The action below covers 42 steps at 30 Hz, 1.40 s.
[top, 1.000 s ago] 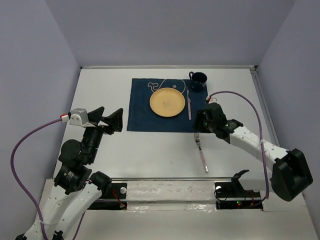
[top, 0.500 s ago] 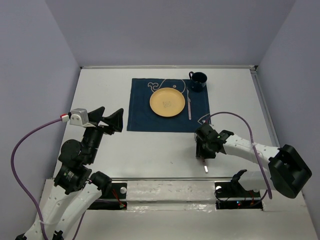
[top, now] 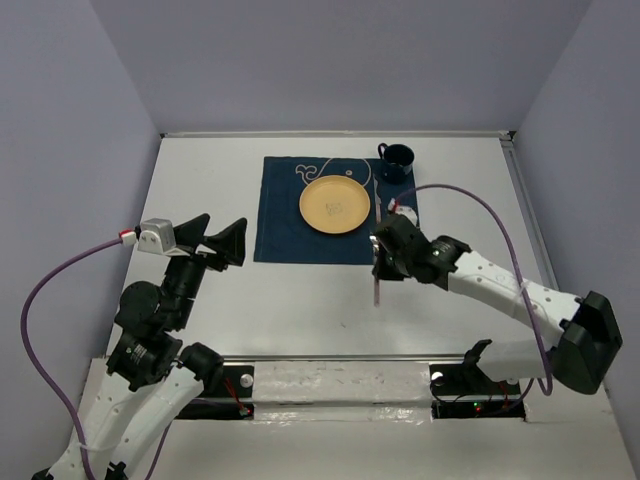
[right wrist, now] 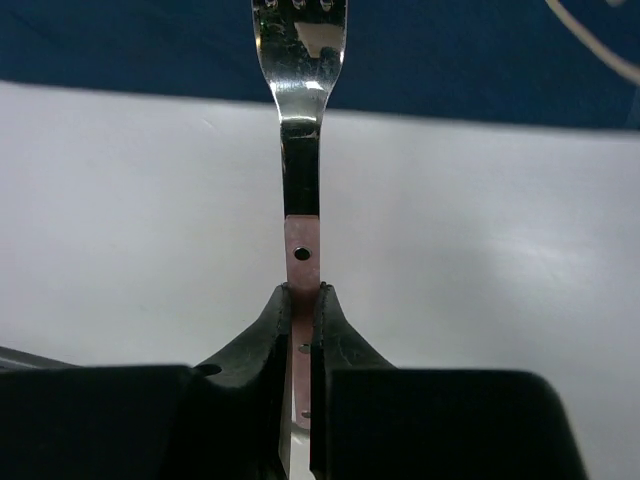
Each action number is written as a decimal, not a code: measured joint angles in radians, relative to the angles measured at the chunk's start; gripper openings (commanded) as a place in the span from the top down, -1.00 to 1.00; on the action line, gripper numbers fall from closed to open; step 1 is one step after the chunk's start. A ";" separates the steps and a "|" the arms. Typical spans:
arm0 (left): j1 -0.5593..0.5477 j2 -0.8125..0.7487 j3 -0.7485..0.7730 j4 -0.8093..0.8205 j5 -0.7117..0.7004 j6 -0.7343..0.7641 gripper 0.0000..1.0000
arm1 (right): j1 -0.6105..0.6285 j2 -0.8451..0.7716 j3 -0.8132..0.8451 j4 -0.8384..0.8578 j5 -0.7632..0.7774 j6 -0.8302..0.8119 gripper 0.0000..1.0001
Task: Set the dinner table for one person
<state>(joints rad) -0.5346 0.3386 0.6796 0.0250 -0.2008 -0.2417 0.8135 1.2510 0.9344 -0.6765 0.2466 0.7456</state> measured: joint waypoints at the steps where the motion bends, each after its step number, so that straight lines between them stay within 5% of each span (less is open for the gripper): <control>1: 0.000 -0.002 0.000 0.000 0.000 0.000 -0.98 | 0.000 0.032 0.052 0.030 0.005 -0.018 1.00; 12: 0.000 -0.015 0.000 0.000 -0.001 -0.003 -0.98 | 0.007 0.783 0.820 0.292 -0.016 -0.140 1.00; 20: -0.003 -0.016 0.000 0.001 -0.001 -0.003 -0.98 | 0.010 1.096 1.107 0.270 -0.032 -0.132 1.00; 42: -0.009 -0.021 0.000 0.000 0.003 -0.004 -0.98 | 0.019 1.198 1.186 0.235 0.027 -0.091 1.00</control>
<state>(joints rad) -0.5434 0.3176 0.6796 0.0254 -0.1974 -0.2455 0.8330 2.4493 2.1201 -0.4419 0.2741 0.6544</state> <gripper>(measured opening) 0.989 0.131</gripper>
